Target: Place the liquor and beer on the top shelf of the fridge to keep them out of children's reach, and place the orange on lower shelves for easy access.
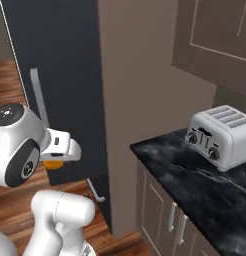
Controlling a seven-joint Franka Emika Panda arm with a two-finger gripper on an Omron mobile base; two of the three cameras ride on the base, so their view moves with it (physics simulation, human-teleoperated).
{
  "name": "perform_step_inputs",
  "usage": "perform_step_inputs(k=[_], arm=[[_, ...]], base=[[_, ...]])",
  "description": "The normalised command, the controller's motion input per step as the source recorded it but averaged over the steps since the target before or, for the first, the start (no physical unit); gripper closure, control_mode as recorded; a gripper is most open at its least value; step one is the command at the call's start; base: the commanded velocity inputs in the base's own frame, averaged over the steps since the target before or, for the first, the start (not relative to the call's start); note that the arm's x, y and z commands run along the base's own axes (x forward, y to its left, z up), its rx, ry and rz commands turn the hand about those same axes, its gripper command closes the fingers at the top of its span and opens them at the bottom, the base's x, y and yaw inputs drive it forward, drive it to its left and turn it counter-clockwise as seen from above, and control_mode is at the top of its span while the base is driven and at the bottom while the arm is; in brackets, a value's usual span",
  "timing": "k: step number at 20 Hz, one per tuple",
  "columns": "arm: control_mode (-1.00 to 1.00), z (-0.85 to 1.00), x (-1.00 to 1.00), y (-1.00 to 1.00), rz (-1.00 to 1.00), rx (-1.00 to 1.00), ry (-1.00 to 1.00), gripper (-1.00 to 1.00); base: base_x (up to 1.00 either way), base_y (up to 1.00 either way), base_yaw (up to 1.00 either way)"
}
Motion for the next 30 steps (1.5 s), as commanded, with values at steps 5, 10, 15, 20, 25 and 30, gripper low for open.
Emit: perform_step_inputs(k=[5,10,15,20,25,30], arm=[[1.00,0.00,0.00,0.00,0.00,0.00,0.00,1.00],[1.00,0.00,0.00,0.00,0.00,0.00,0.00,1.00],[1.00,0.00,0.00,0.00,0.00,0.00,0.00,1.00],[1.00,0.00,0.00,0.00,0.00,0.00,0.00,1.00],[1.00,0.00,0.00,0.00,0.00,0.00,0.00,1.00],[1.00,0.00,0.00,0.00,0.00,0.00,0.00,1.00]], base=[[0.10,0.67,0.57],[0.17,0.73,0.47],[0.35,0.80,0.32],[0.49,0.39,0.20],[0.47,0.00,0.05],[0.64,0.00,0.02]])
